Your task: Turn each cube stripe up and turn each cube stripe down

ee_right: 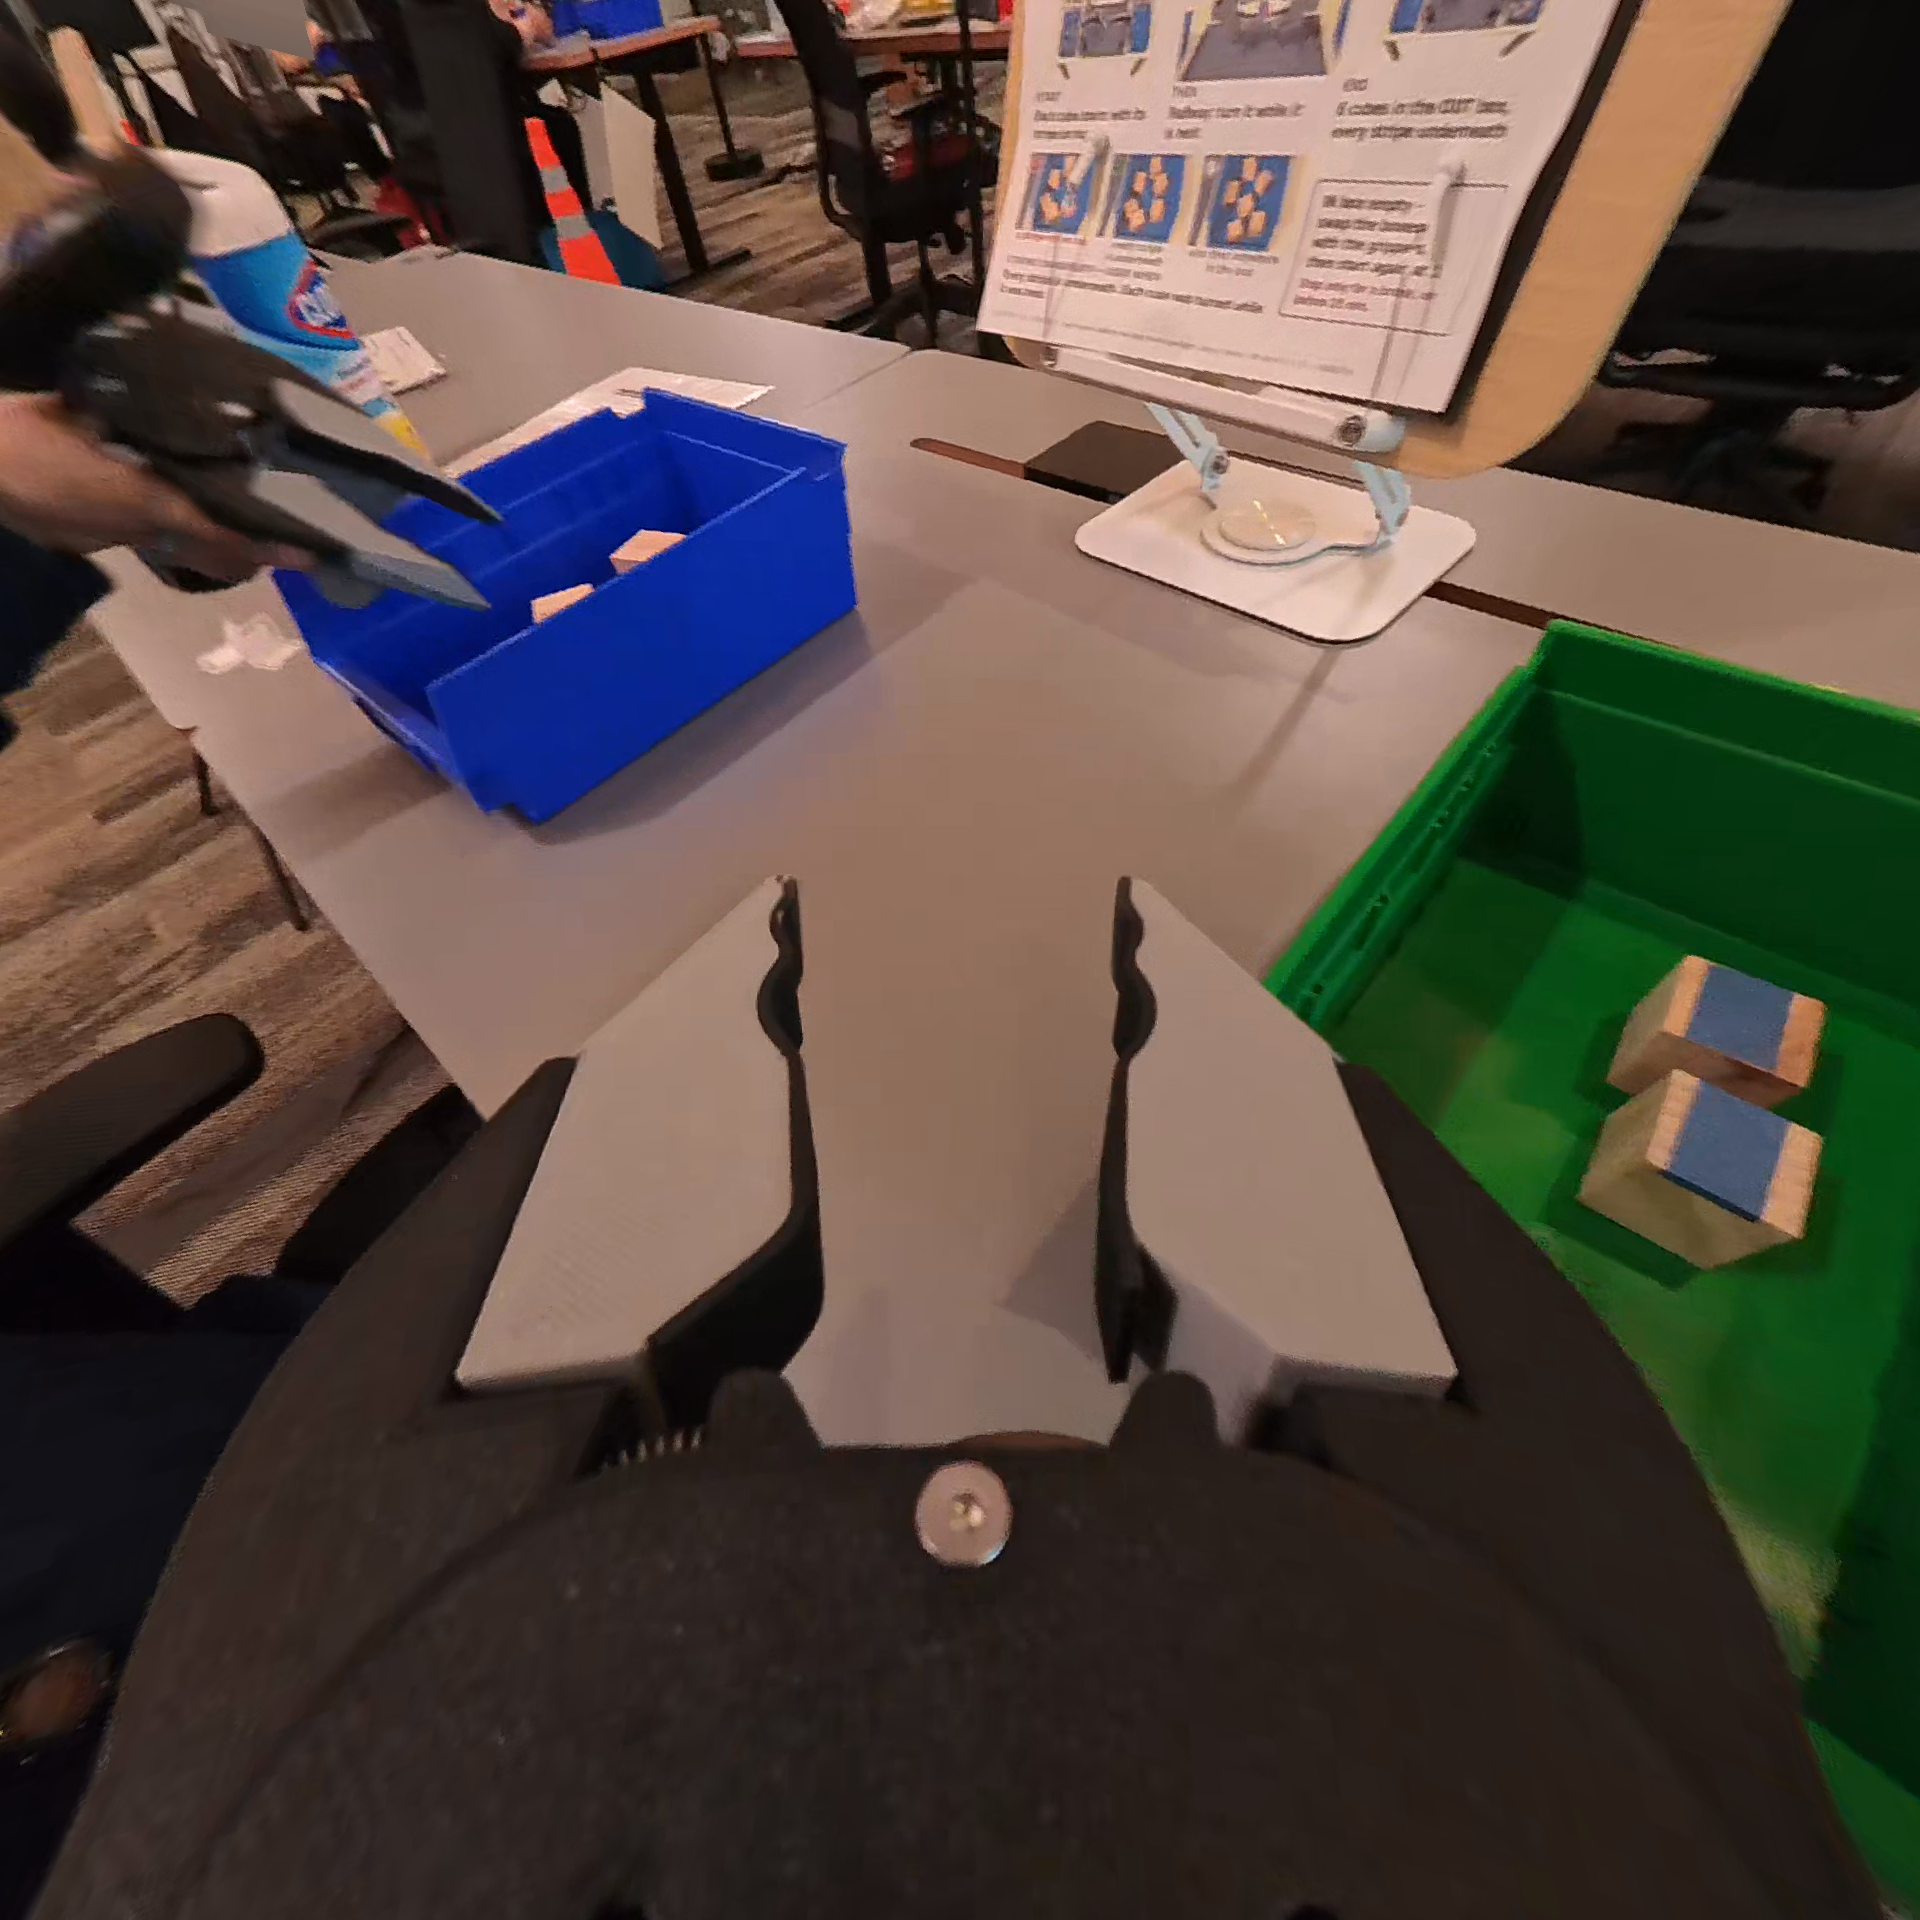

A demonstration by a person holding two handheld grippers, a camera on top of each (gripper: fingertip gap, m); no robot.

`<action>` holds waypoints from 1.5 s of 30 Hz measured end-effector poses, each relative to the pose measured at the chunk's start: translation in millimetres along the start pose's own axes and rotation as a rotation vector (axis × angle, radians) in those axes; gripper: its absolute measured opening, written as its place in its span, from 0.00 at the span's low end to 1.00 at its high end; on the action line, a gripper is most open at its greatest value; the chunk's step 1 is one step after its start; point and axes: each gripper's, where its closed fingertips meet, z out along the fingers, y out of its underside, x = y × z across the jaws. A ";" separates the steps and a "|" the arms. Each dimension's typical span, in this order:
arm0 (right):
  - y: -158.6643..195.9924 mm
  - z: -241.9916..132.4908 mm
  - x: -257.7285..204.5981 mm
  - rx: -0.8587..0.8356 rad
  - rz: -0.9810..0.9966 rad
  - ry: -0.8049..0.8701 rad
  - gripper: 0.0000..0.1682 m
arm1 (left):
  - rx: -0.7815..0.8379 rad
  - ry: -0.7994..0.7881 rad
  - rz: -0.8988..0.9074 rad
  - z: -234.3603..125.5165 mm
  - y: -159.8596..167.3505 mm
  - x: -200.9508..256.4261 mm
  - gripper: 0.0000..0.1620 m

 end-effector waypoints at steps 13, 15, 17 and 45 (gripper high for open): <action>2.4 0.0 -8.5 -0.006 -0.037 -0.026 0.34 | -0.362 0.013 -0.155 68.5 43.6 -31.0 0.28; 3.2 1.9 -12.6 -0.003 -0.021 -0.063 0.34 | -0.302 -0.035 -0.128 58.5 33.9 -37.3 0.28; 3.6 6.6 -23.8 0.006 0.004 -0.142 0.33 | -0.243 -0.100 -0.099 42.3 21.0 -44.6 0.28; 20.3 45.3 -179.8 -0.066 0.281 -1.035 0.41 | 1.192 0.234 0.440 -106.0 -135.9 269.3 0.27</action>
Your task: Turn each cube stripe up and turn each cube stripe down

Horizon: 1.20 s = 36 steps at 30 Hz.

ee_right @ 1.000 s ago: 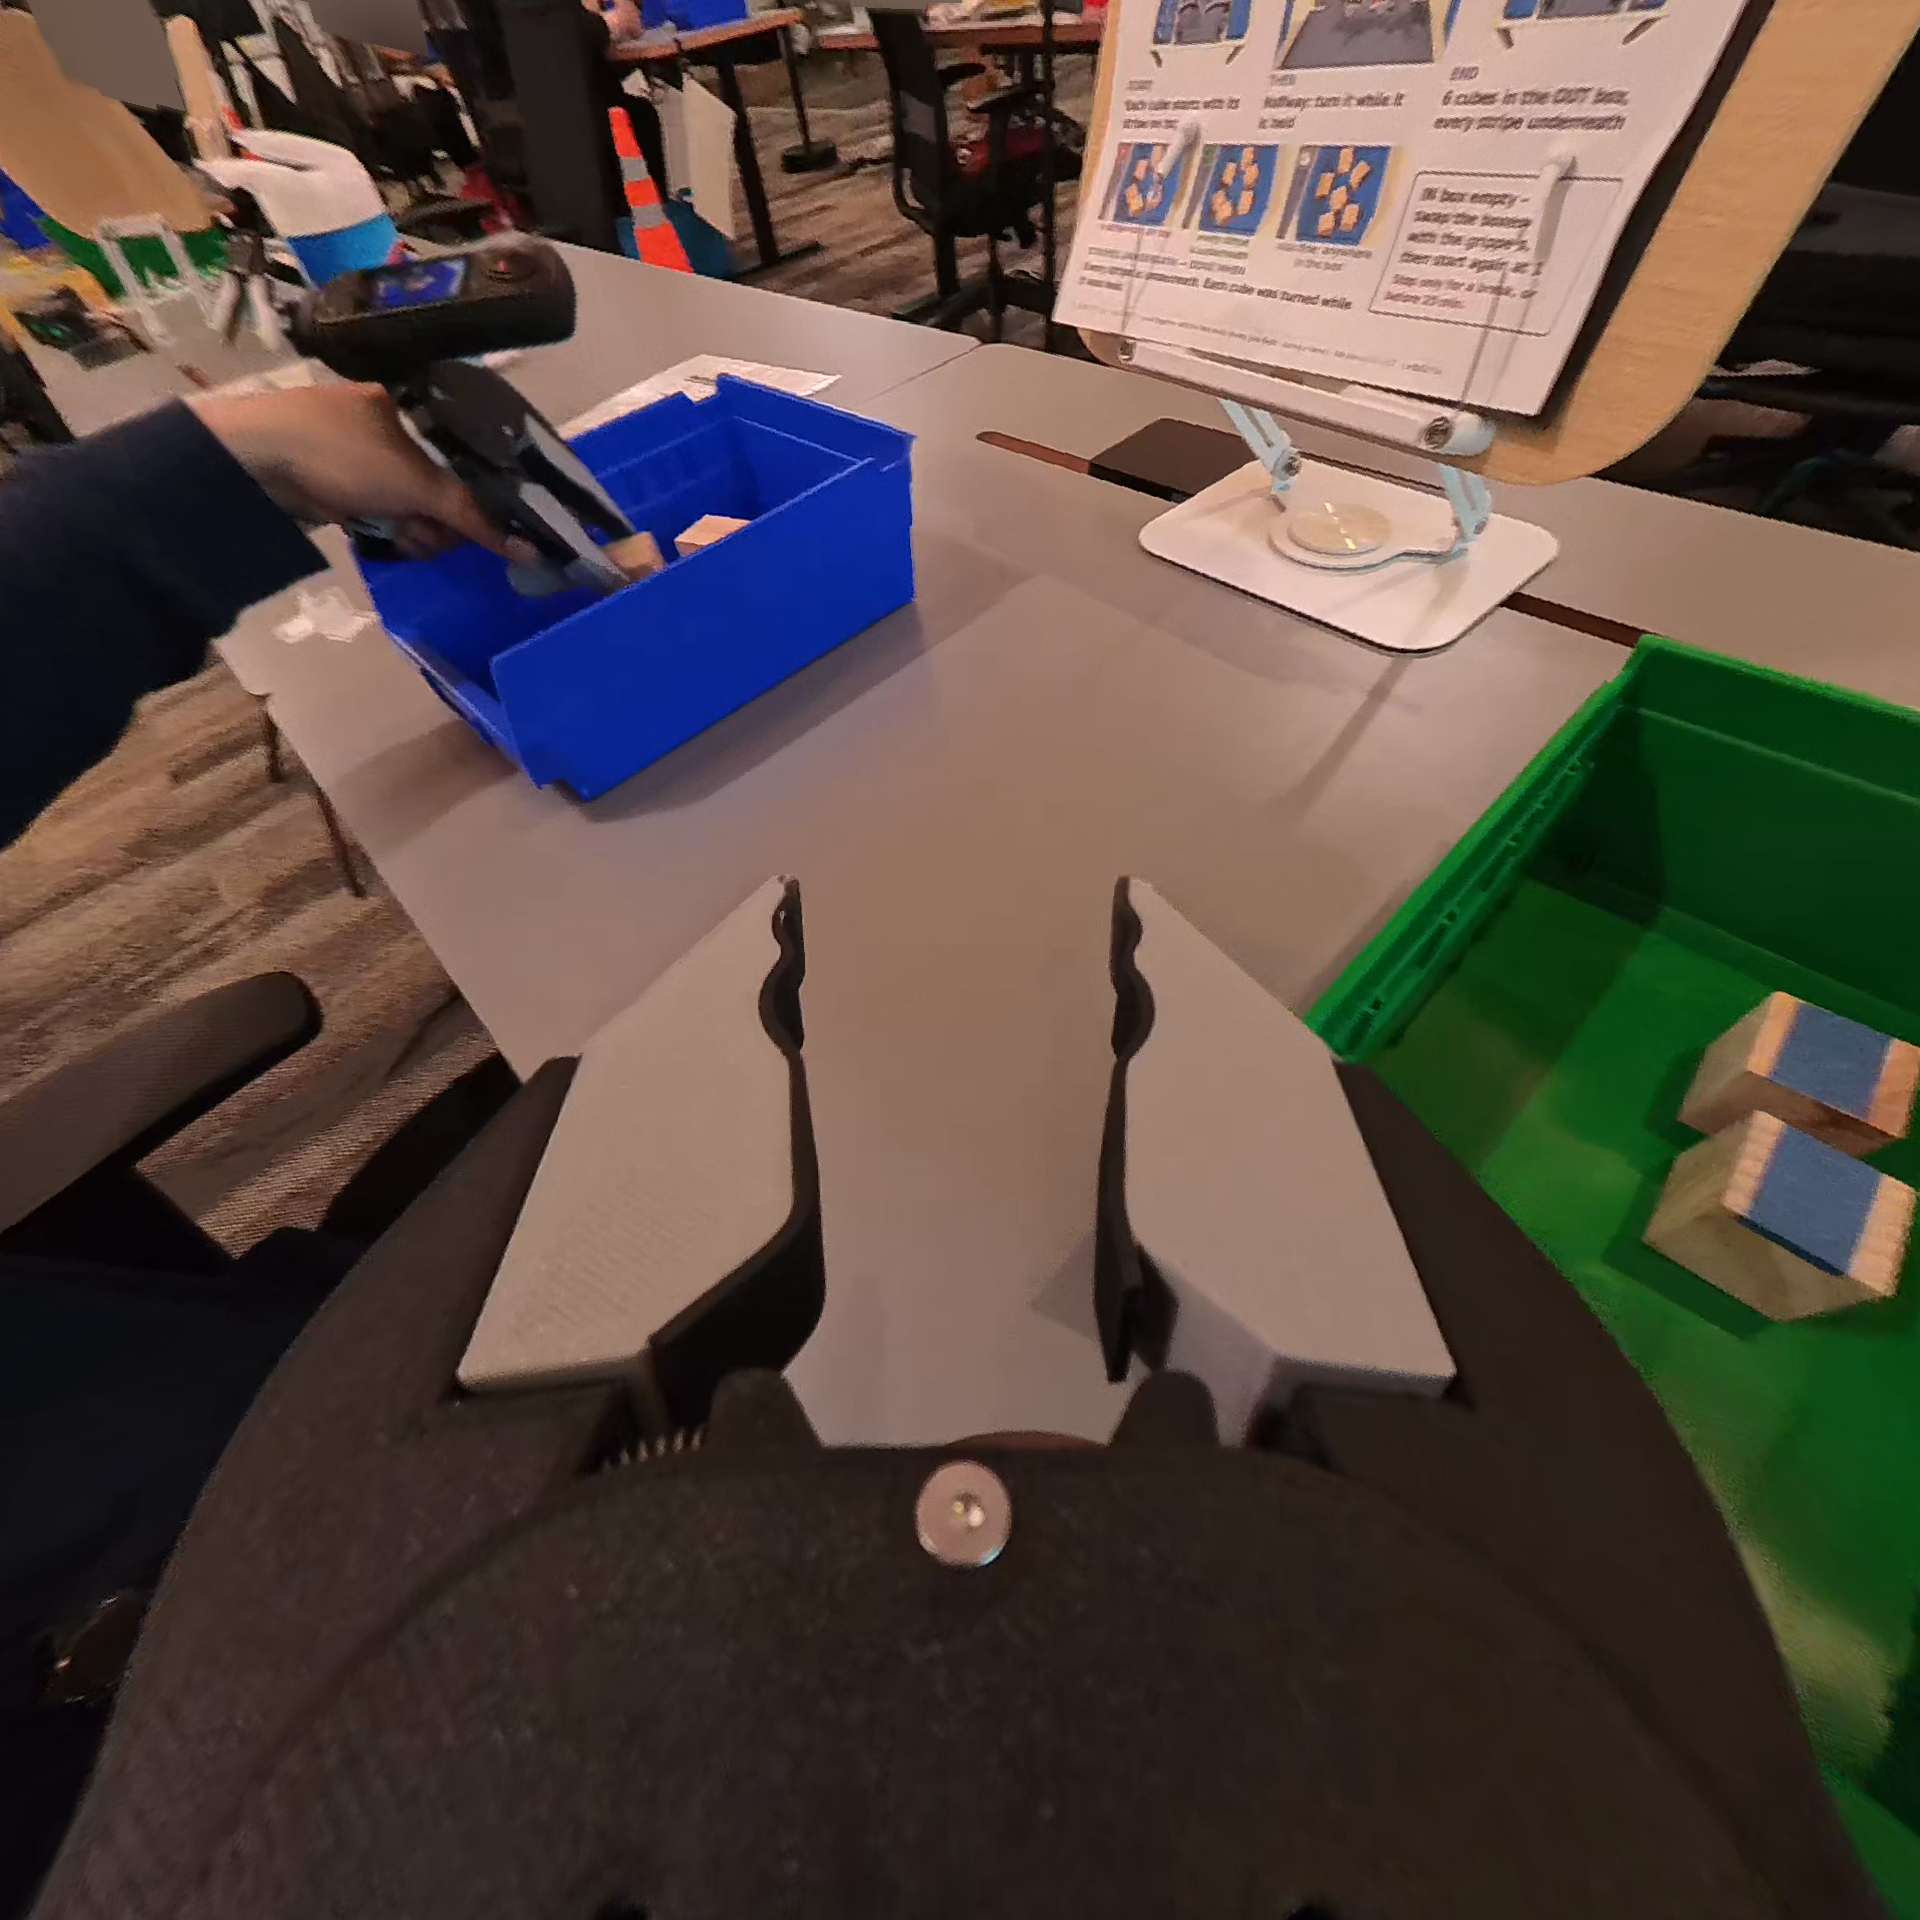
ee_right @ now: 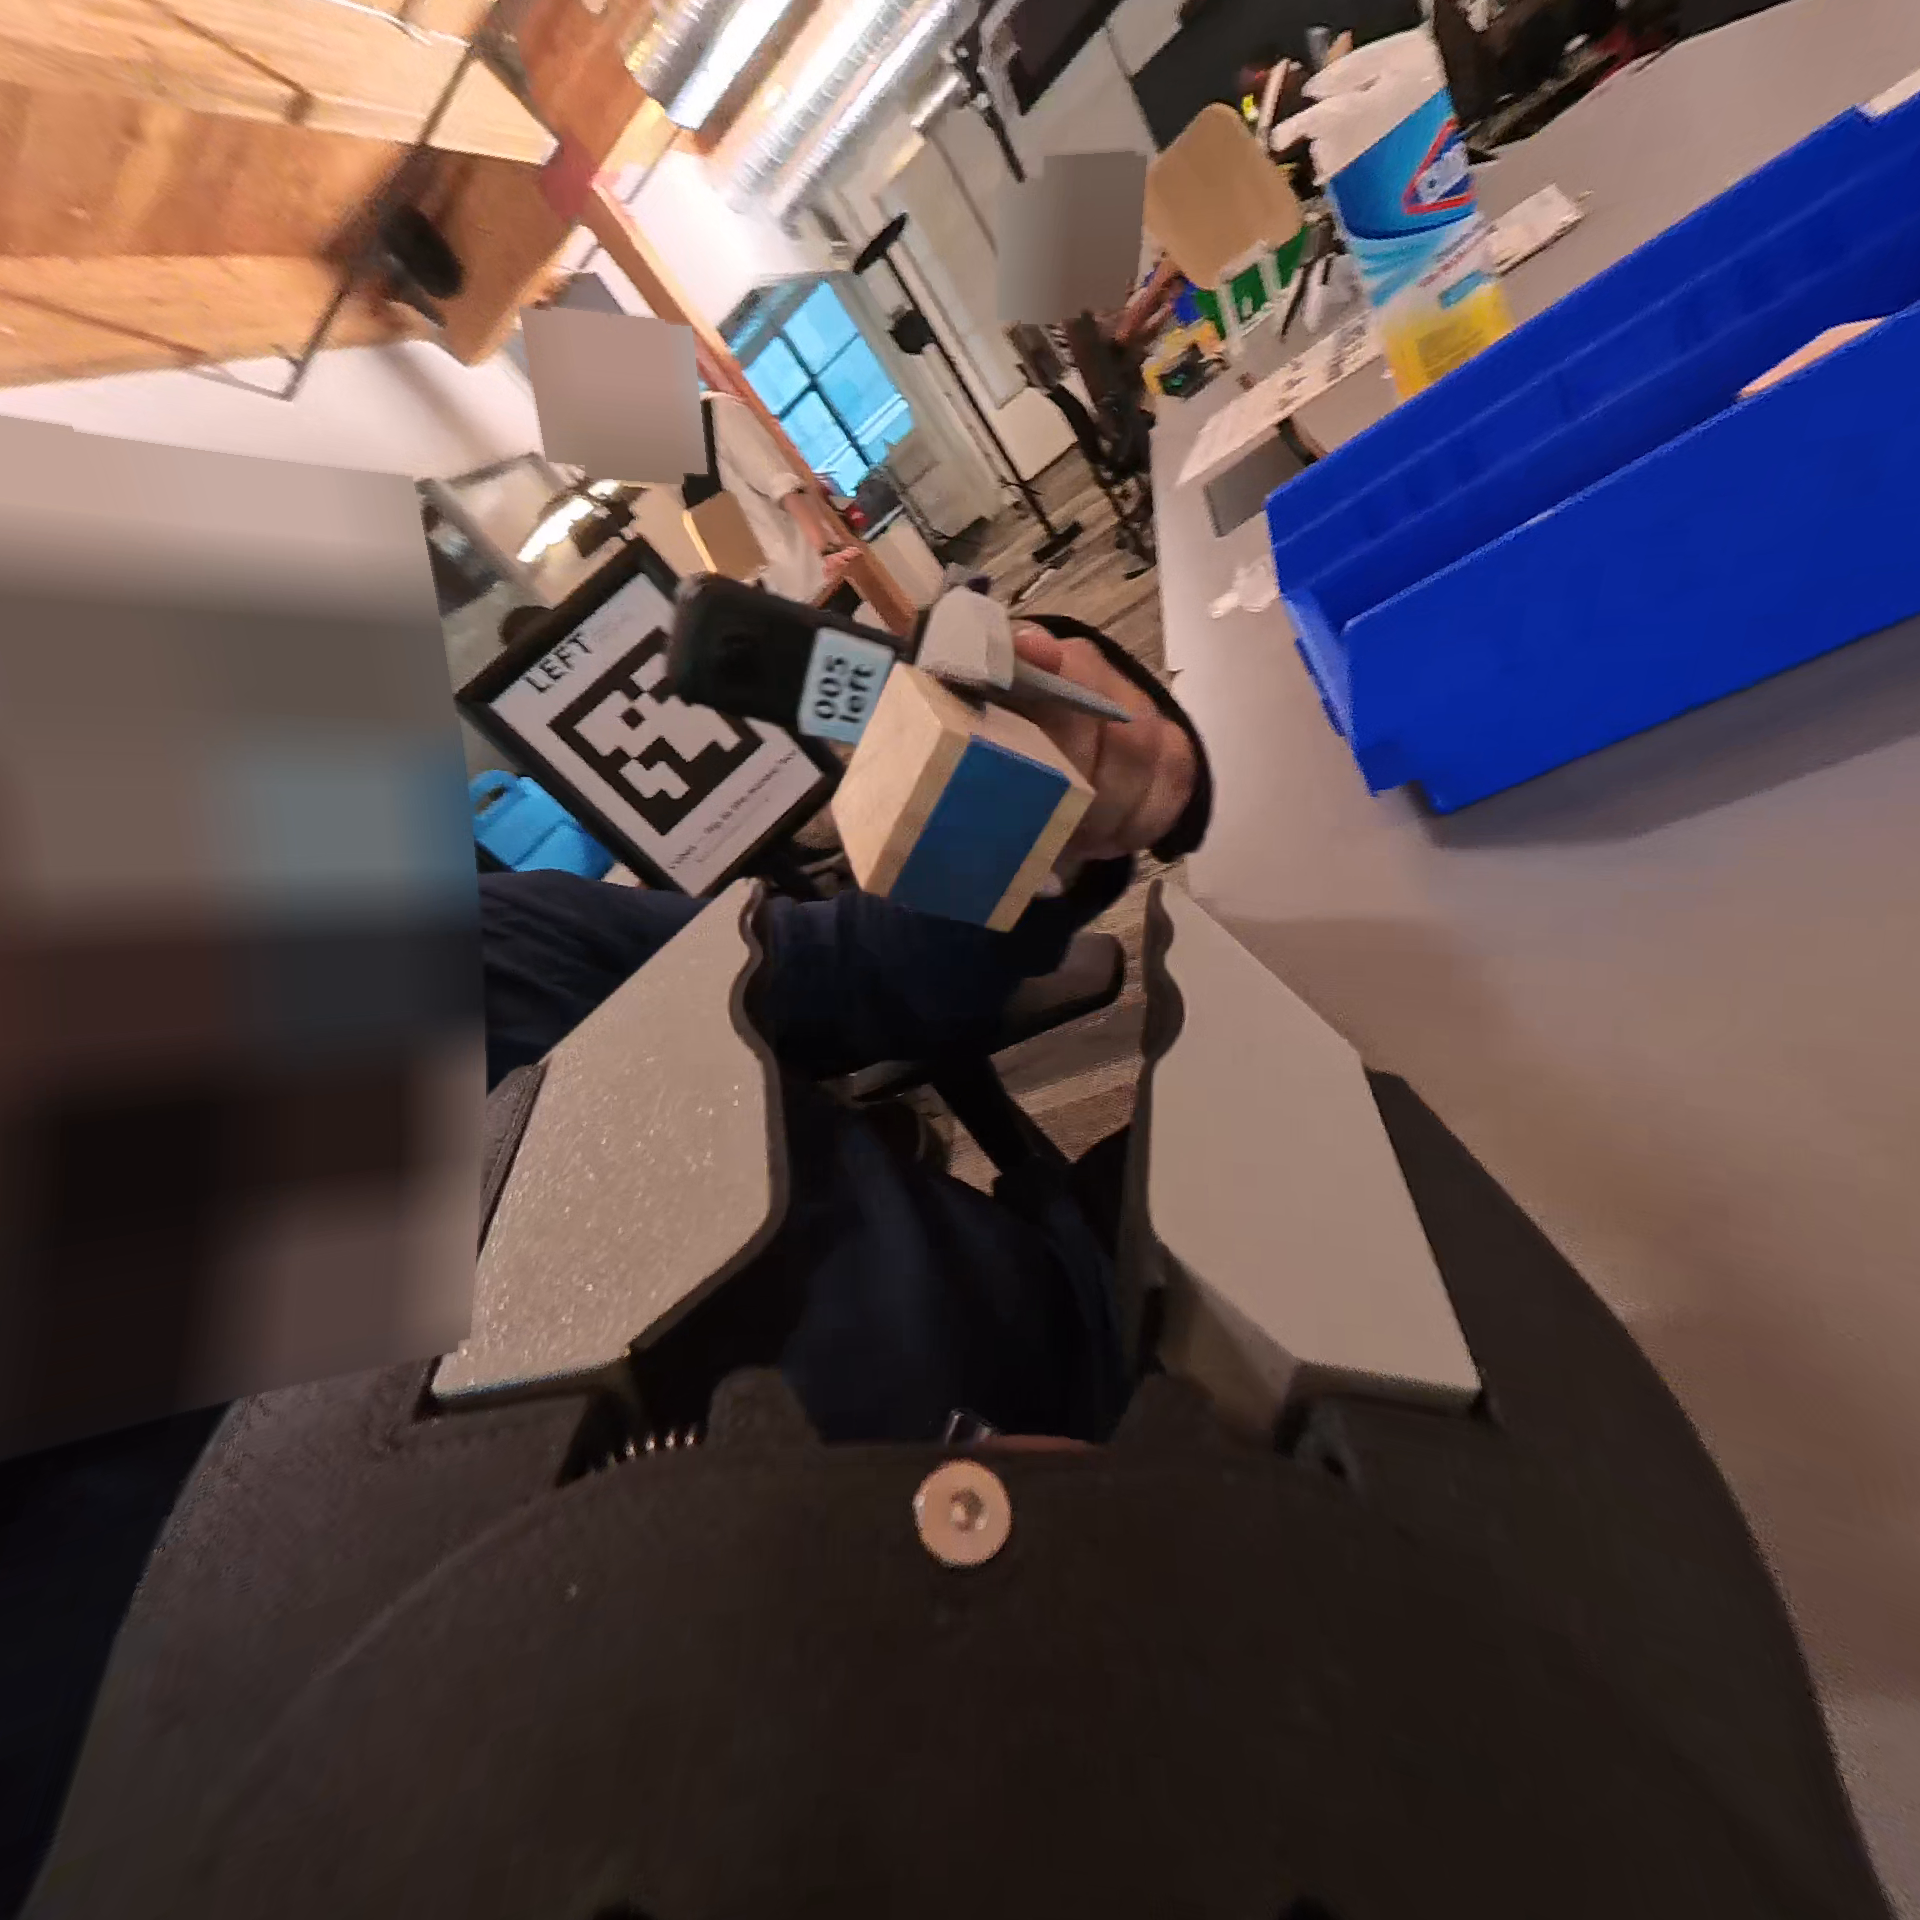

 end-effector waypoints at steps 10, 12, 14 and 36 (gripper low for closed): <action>16.3 34.2 -6.0 -0.033 0.169 -0.135 0.38 | -0.005 0.025 0.057 2.6 6.8 11.1 0.27; 19.3 37.3 1.3 -0.033 0.188 -0.115 0.28 | -0.016 0.020 0.080 3.6 8.4 12.9 0.27; 17.6 37.0 6.0 -0.013 0.202 -0.106 0.28 | -0.046 0.000 0.072 4.1 13.0 9.9 0.27; -25.3 -300.5 176.8 -0.070 0.092 1.430 0.27 | -0.398 -0.187 -0.125 -22.9 65.8 -43.7 0.34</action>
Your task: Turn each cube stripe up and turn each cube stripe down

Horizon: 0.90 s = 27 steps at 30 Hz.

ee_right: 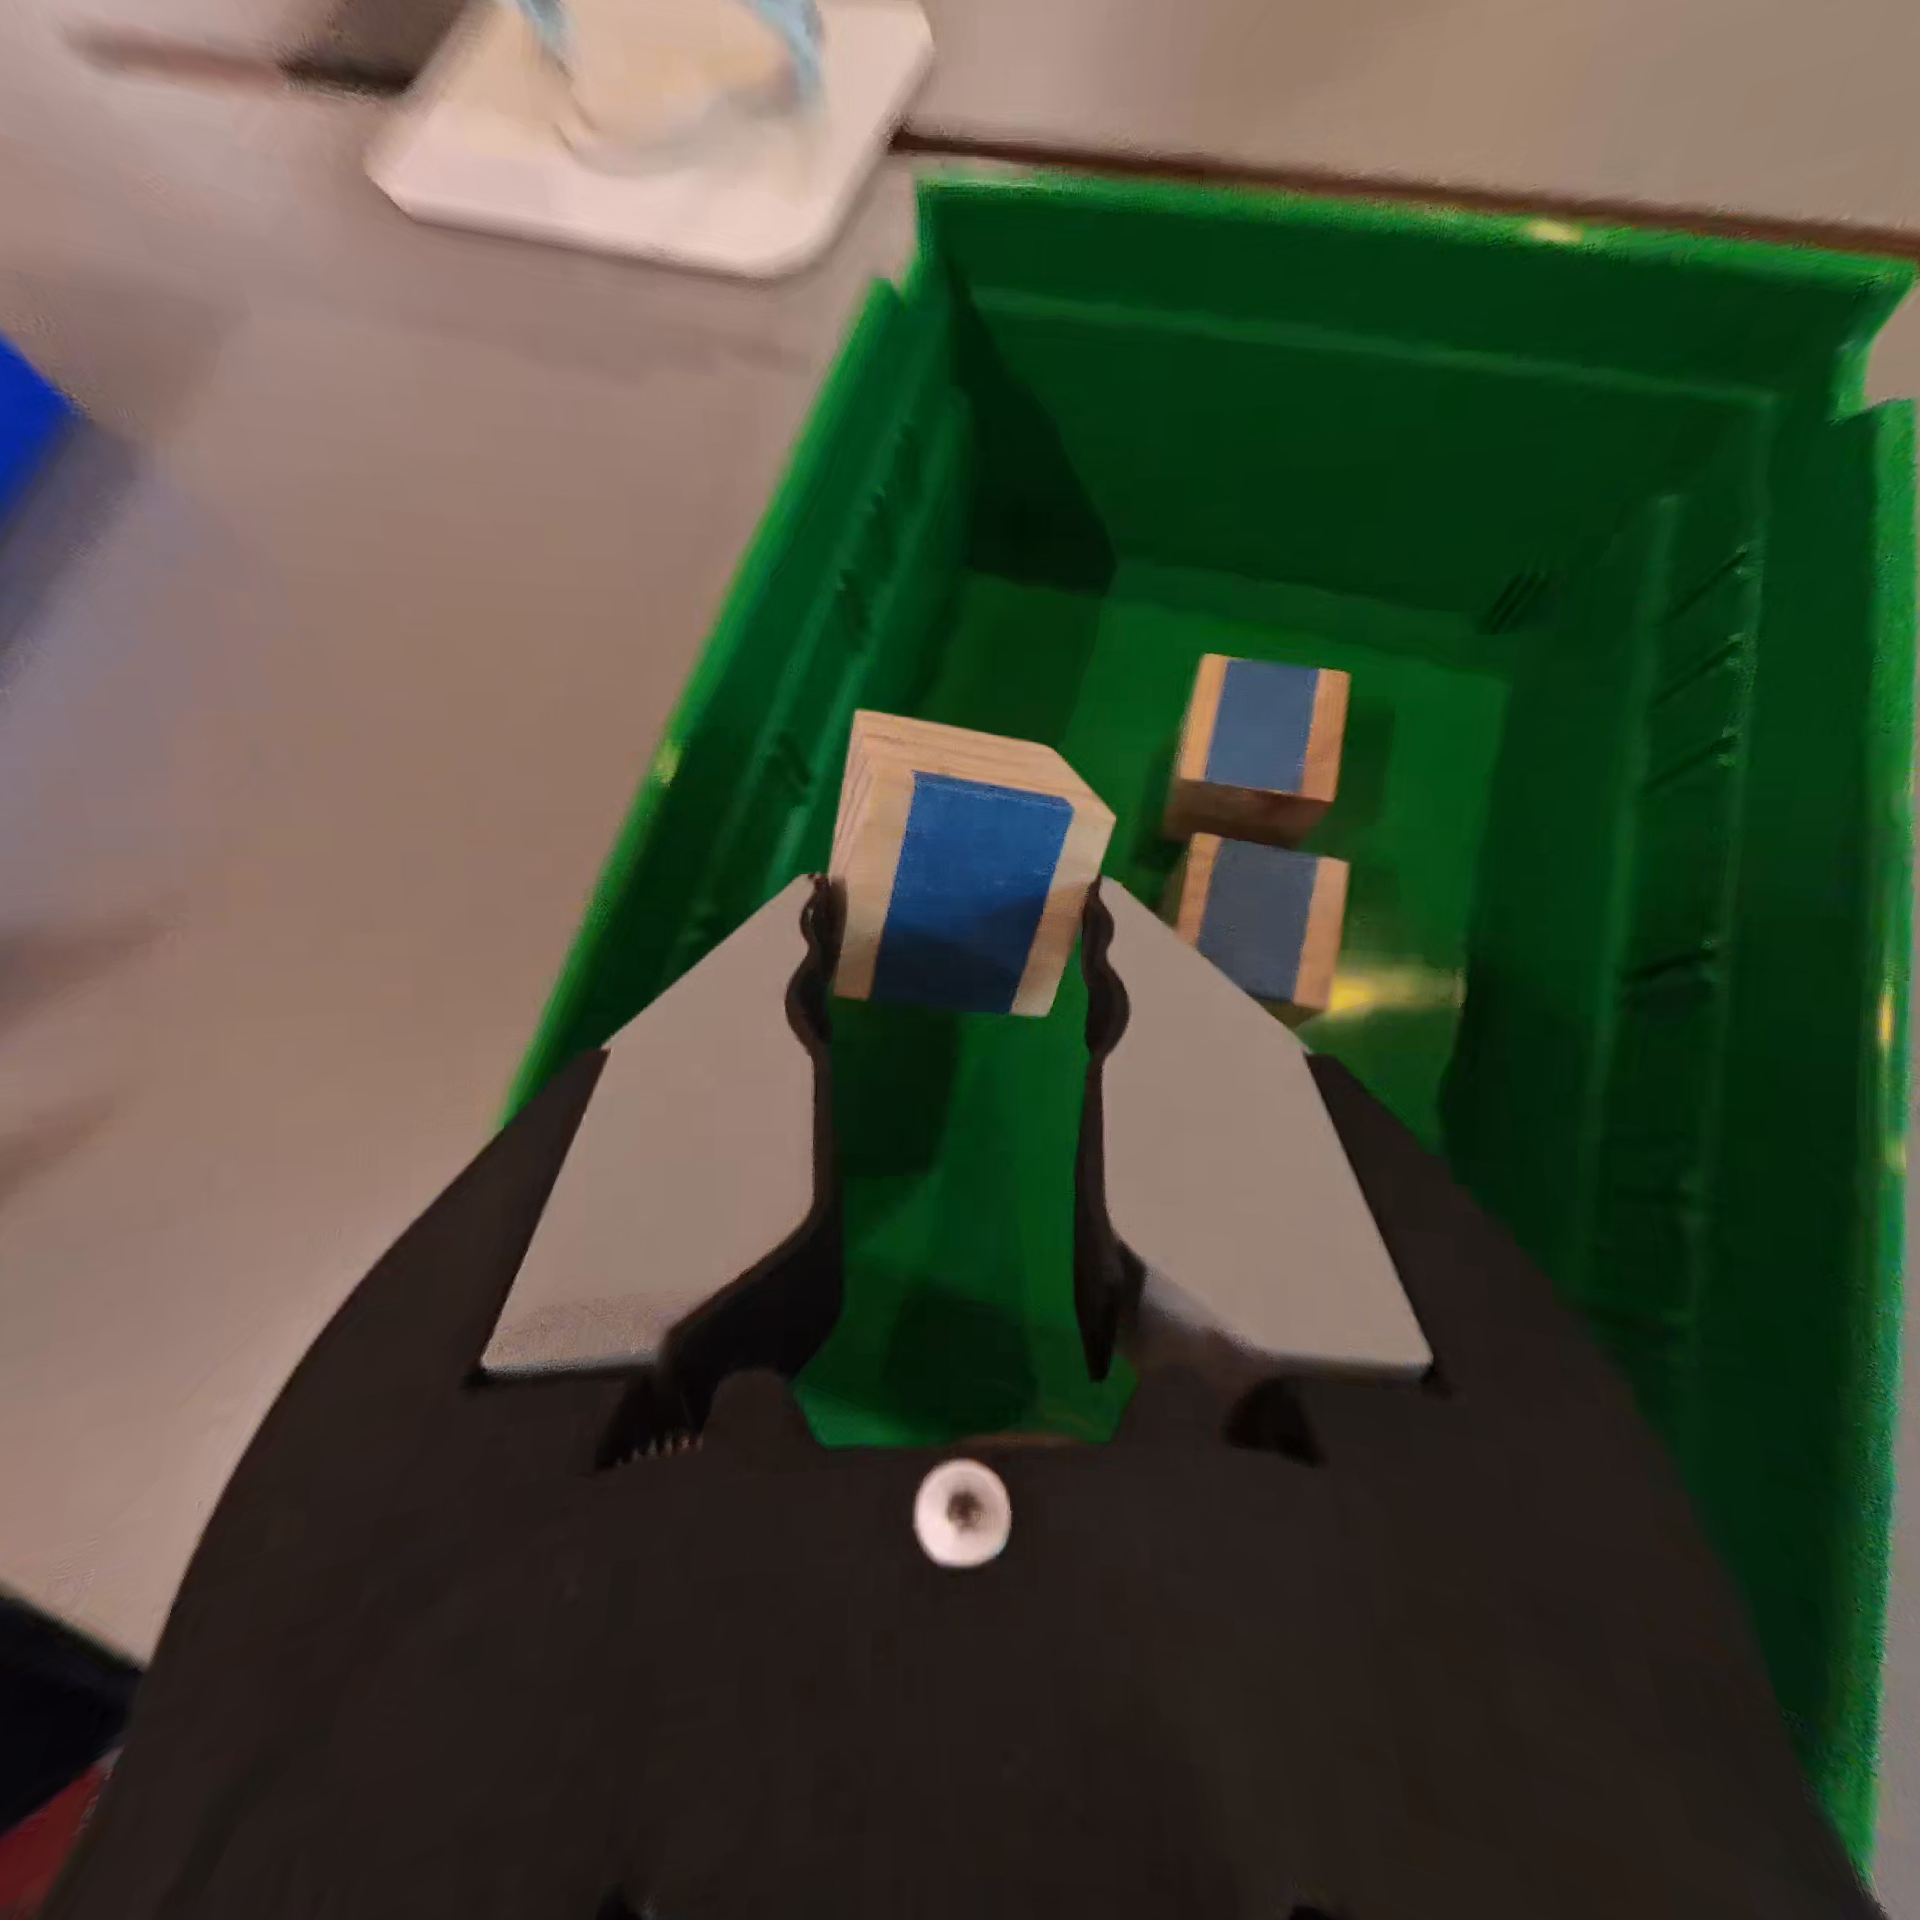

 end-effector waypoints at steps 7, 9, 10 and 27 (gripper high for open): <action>15.9 81.4 24.7 -0.346 -0.131 0.151 0.27 | -0.081 0.010 -0.021 10.4 17.5 5.4 0.35; 22.1 88.4 26.5 -0.384 -0.133 0.177 0.28 | -0.097 0.008 -0.009 9.8 21.1 5.1 0.35; 19.3 86.2 25.8 -0.361 -0.138 0.189 0.33 | -0.108 0.004 -0.002 8.6 23.4 3.4 0.36; -43.7 -132.5 -118.3 0.572 -0.131 -0.181 0.30 | -0.263 -0.360 -0.269 -52.9 81.7 -121.7 0.37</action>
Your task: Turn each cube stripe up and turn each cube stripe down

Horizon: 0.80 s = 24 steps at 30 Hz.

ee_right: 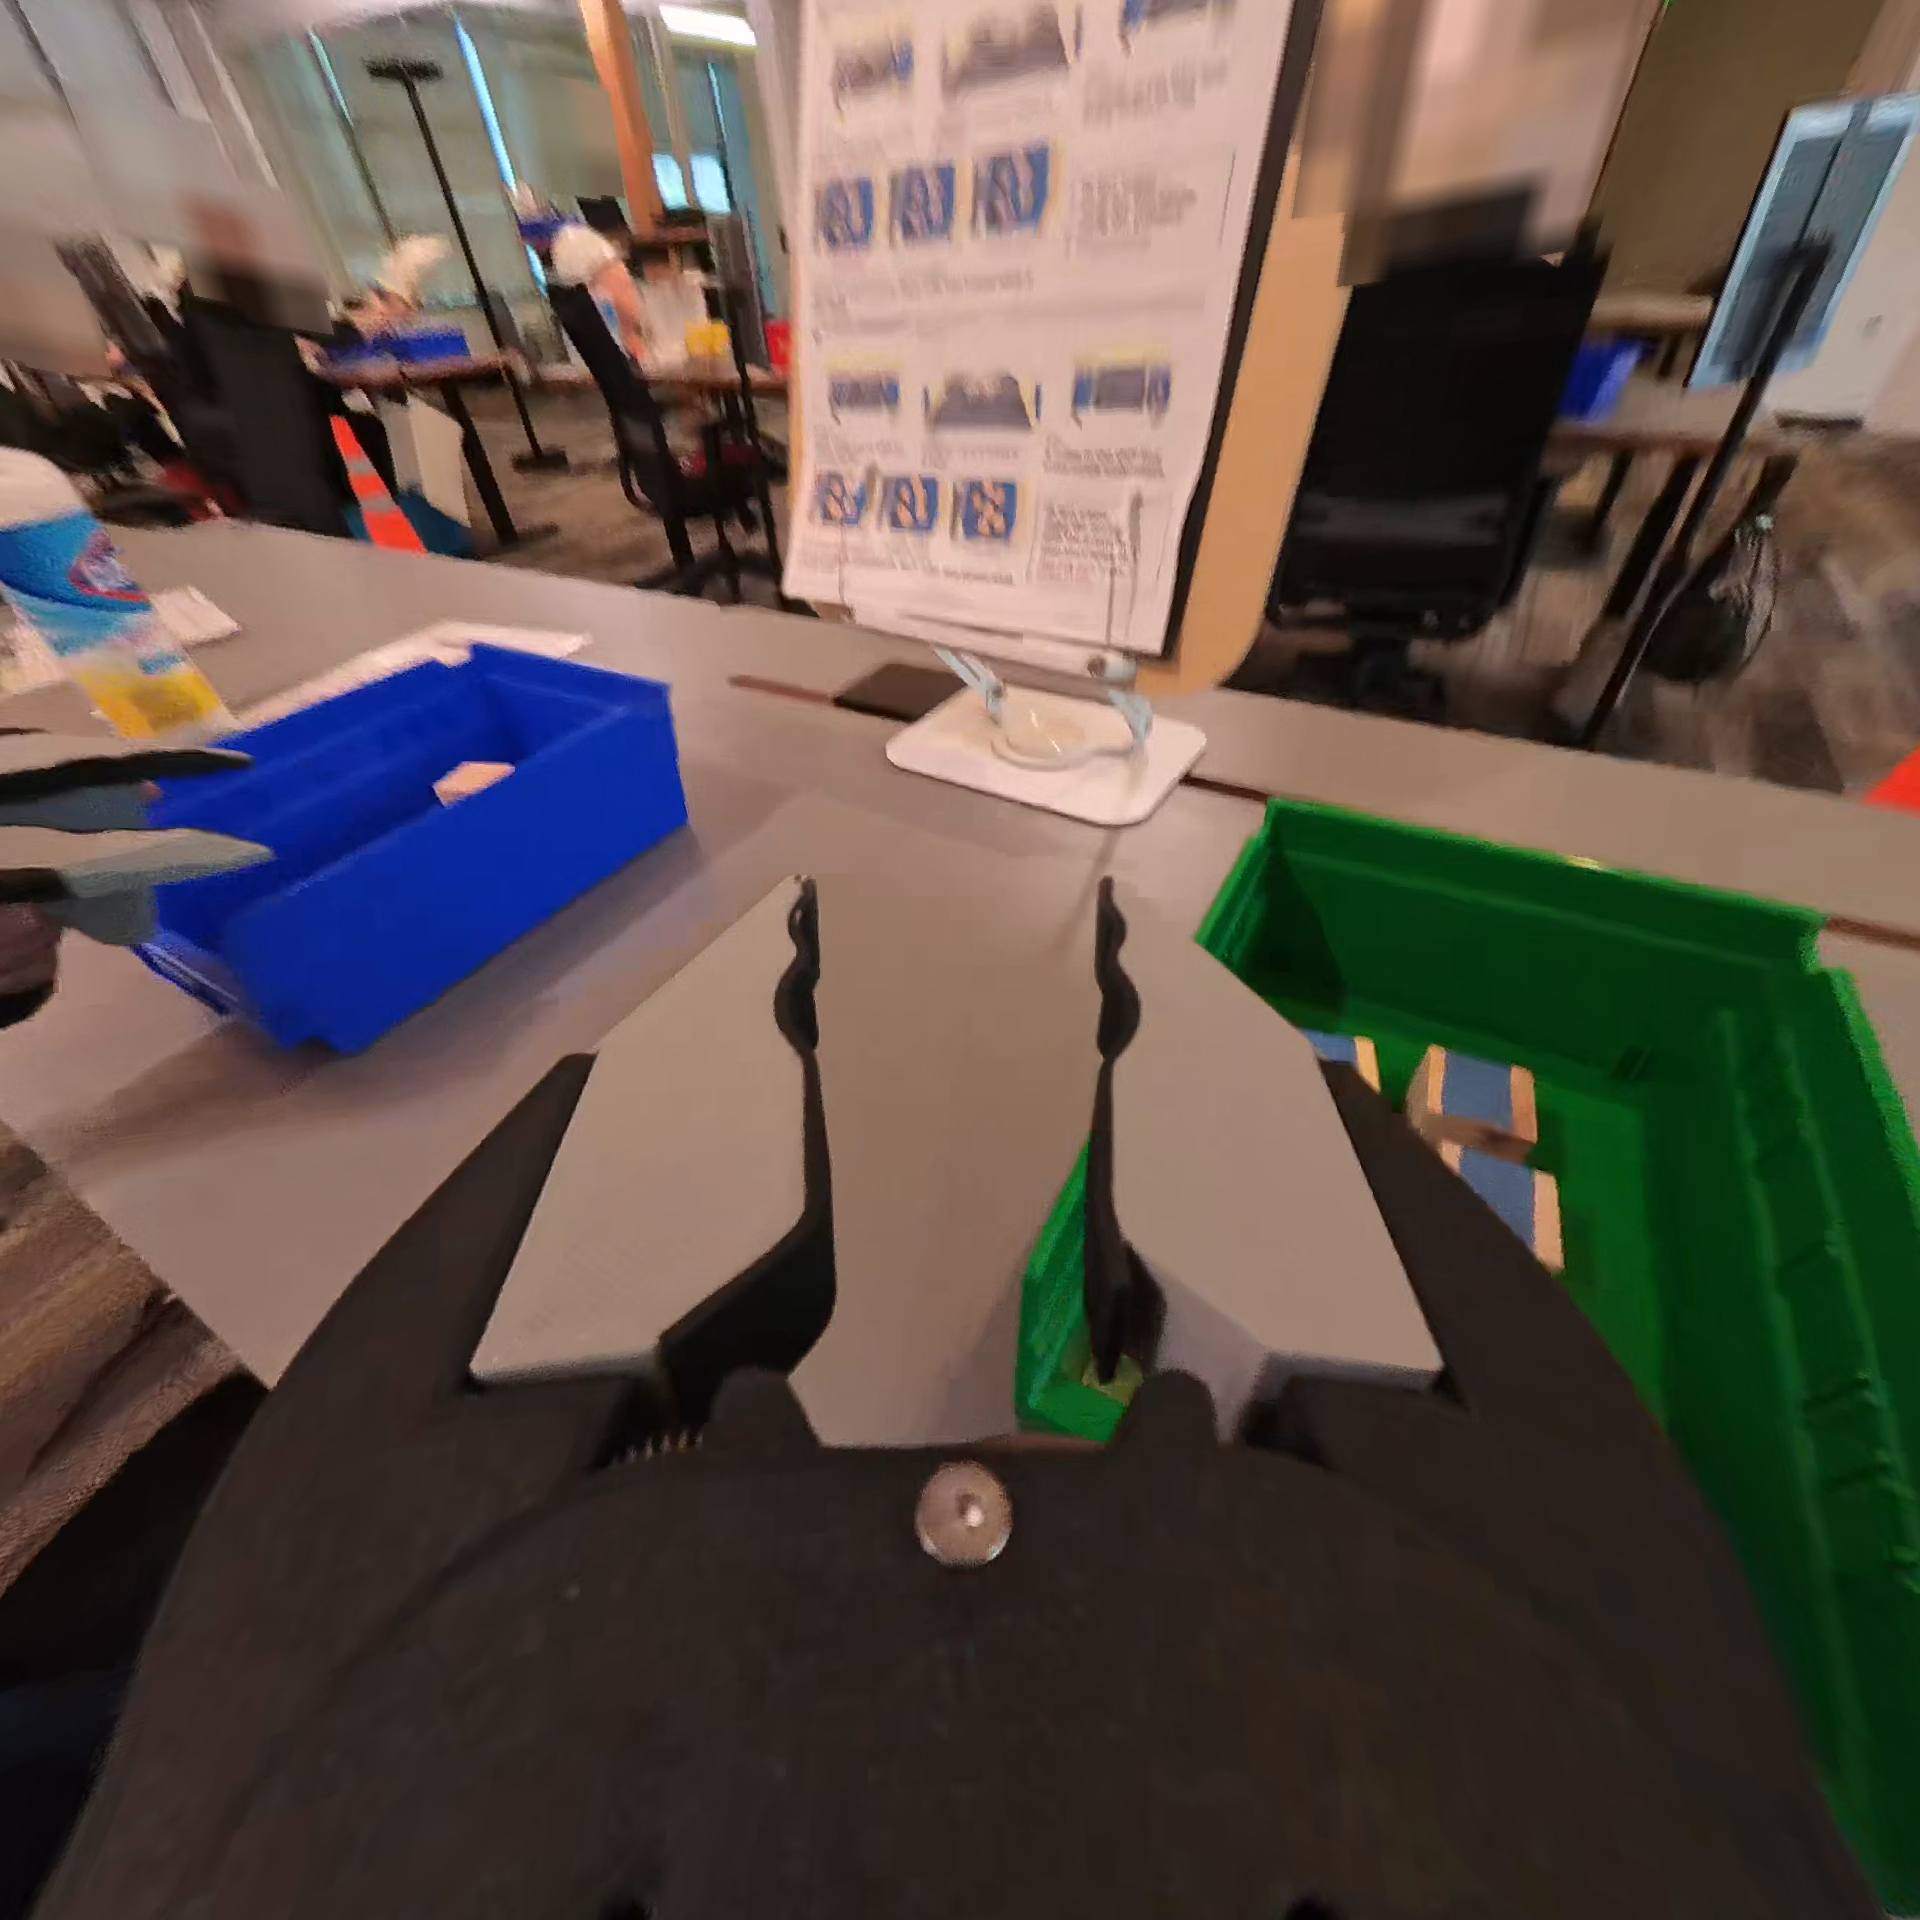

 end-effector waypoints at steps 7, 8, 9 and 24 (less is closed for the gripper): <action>-1.8 0.0 -16.0 -0.004 -0.029 -0.033 0.32 | -0.020 -0.064 -0.063 5.8 12.5 -24.7 0.35; -1.0 1.3 -19.5 -0.008 -0.034 -0.045 0.32 | -0.034 -0.059 -0.071 9.0 15.5 -27.3 0.35; 0.0 2.3 -22.5 -0.014 -0.042 -0.054 0.32 | -0.052 -0.049 -0.074 13.2 18.4 -30.2 0.35; 14.2 16.6 -31.8 -0.076 -0.069 -0.102 0.31 | -0.542 0.527 0.460 82.7 89.3 -30.3 0.33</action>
